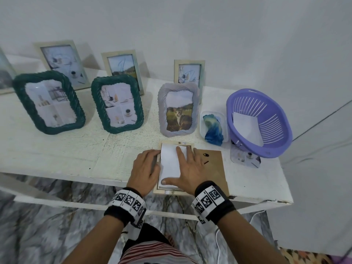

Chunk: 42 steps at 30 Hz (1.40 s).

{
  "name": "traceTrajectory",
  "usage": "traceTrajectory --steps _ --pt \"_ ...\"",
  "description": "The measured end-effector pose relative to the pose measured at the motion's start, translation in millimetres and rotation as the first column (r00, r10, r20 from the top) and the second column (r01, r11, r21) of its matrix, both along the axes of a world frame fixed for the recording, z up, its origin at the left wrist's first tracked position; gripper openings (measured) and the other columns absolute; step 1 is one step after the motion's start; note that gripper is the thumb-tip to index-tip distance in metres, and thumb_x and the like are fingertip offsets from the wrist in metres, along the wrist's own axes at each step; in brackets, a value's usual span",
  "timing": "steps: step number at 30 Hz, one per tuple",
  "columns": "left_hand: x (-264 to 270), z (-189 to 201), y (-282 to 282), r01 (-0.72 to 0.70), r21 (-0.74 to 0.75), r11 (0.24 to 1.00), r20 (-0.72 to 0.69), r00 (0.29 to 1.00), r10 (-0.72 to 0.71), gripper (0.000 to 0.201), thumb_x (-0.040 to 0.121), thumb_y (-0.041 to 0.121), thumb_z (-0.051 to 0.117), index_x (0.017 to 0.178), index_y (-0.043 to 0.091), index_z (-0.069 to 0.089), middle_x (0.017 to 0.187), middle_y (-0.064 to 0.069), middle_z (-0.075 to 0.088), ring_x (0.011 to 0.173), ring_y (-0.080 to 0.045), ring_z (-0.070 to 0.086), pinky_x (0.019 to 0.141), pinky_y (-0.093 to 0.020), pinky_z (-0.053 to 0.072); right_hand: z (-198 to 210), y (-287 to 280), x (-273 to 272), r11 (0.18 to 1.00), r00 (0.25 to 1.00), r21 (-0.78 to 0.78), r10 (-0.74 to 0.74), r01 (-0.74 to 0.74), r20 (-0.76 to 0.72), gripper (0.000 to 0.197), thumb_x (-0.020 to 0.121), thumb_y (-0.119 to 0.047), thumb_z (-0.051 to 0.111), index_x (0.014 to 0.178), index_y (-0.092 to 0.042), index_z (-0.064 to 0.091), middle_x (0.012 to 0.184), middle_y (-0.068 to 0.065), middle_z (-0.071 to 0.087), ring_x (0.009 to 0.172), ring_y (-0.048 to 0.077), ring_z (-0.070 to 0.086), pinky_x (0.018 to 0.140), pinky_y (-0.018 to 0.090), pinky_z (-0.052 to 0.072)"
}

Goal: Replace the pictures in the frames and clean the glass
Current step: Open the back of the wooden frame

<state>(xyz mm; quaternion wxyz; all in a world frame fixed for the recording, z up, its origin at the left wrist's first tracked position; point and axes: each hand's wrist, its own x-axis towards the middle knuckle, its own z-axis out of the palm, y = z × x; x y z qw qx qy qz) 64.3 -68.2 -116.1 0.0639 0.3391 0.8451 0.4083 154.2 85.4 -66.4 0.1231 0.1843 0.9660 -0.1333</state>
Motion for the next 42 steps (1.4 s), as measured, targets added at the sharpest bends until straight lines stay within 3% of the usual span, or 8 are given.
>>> traceTrajectory --steps 11,14,17,20,26,31,37,42 --pt "10 45 4 -0.098 0.300 0.949 0.290 0.957 0.007 0.019 0.097 0.016 0.060 0.115 0.018 0.062 0.082 0.003 0.068 0.079 -0.008 0.063 0.076 -0.022 0.050 25 -3 11 0.940 0.927 -0.338 -0.167 0.046 -0.337 0.100 0.072 -0.056 0.074 0.151 -0.037 0.014 0.160 0.002 -0.012 0.145 0.018 0.008 0.112 0.028 0.022" --pt "8 49 7 -0.200 0.346 0.917 0.422 0.906 0.038 0.021 0.095 0.010 0.061 0.115 0.018 0.062 0.079 -0.006 0.068 0.078 -0.015 0.063 0.076 -0.032 0.051 32 2 21 0.803 0.834 -0.594 -0.358 0.045 -0.421 0.072 0.089 -0.031 0.064 0.146 -0.046 0.022 0.158 0.003 0.018 0.136 0.014 0.036 0.105 0.022 0.031" --pt "7 53 11 -0.238 0.320 0.917 0.439 0.895 0.079 0.026 0.093 0.011 0.064 0.117 0.021 0.060 0.079 0.003 0.066 0.076 -0.007 0.061 0.073 -0.023 0.049 38 2 29 0.596 0.714 -0.803 -0.557 -0.011 -0.423 0.074 0.092 -0.014 0.055 0.143 -0.053 0.018 0.091 0.001 0.070 0.075 0.033 0.061 0.069 0.050 0.051" --pt "12 62 16 -0.205 0.226 0.952 0.290 0.947 0.135 0.022 0.090 0.016 0.068 0.108 0.025 0.061 0.104 0.006 0.060 0.089 0.000 0.059 0.075 -0.018 0.049 39 1 36 0.658 0.697 -0.750 -0.569 0.067 -0.436 0.082 0.091 -0.027 0.059 0.146 -0.054 0.005 0.052 -0.016 0.049 0.047 0.014 0.041 0.052 0.034 0.036" --pt "23 92 21 -0.066 0.360 0.931 0.602 0.778 -0.177 0.036 0.104 0.035 0.037 0.109 0.021 0.069 0.104 0.003 0.074 0.098 -0.012 0.069 0.086 -0.028 0.053 54 -18 34 0.429 0.677 -0.901 -0.646 -0.060 -0.352 0.054 0.098 -0.023 0.051 0.146 -0.030 0.028 0.114 -0.002 0.069 0.092 0.019 0.068 0.074 0.033 0.058" --pt "18 84 21 -0.095 0.393 0.915 0.663 0.718 -0.210 0.029 0.099 0.026 0.047 0.109 0.015 0.072 0.111 0.000 0.073 0.113 -0.023 0.064 0.102 -0.041 0.046 49 -9 39 0.691 0.757 -0.722 -0.485 0.026 -0.437 0.046 0.090 -0.060 0.049 0.134 -0.046 0.044 0.119 -0.017 0.066 0.093 0.013 0.068 0.077 0.039 0.057" --pt "14 81 38 -0.033 0.296 0.955 0.625 0.762 -0.167 0.024 0.097 0.014 0.049 0.095 0.025 0.070 0.087 0.012 0.073 0.078 -0.014 0.062 0.075 -0.029 0.049 58 51 58 0.922 0.701 -0.297 -0.383 0.249 -0.602 0.040 0.090 -0.021 0.064 0.129 -0.019 0.056 0.115 0.000 0.066 0.098 0.018 0.062 0.084 0.043 0.054" --pt "20 80 63 0.014 0.241 0.970 0.581 0.799 -0.156 0.020 0.097 0.009 0.053 0.101 0.020 0.070 0.089 0.009 0.073 0.078 -0.009 0.066 0.068 -0.021 0.051 55 132 87 0.860 0.854 0.289 -0.268 0.421 -0.445 0.060 0.074 -0.025 0.075 0.128 -0.012 0.056 0.119 0.018 0.061 0.103 0.043 0.054 0.087 0.051 0.046"
